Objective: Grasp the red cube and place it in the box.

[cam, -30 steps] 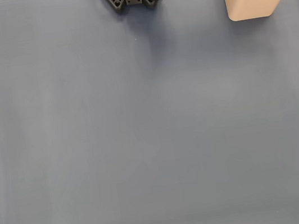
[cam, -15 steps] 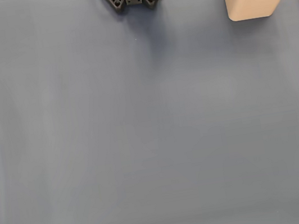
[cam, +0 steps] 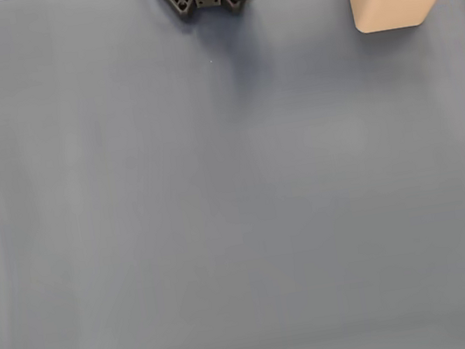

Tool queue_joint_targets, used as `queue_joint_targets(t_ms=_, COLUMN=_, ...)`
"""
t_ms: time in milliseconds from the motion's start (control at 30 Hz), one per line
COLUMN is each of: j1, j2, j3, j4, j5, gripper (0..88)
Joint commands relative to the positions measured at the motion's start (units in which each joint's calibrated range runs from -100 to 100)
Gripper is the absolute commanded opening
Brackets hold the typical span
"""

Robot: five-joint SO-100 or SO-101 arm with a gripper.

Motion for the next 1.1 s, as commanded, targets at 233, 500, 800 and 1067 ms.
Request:
queue_joint_targets(t_ms=233, j1=0.02, j2=-1.75, j3=-1.36, j4=-0.20, j5=-0.20, gripper=36.3)
queue_joint_targets(t_ms=500, j1=0.09, j2=-1.84, j3=-1.36, j4=-0.53, j5=-0.05, gripper=36.7)
queue_joint_targets(t_ms=800, j1=2.22, j2=-2.53, j3=-0.81, j4=-0.86, j5=0.98, gripper=14.8)
queue_joint_targets(t_ms=1067, j1=9.82, j2=-4.09, j3=1.29, j4=-4.31, j5=3.08, gripper=0.2)
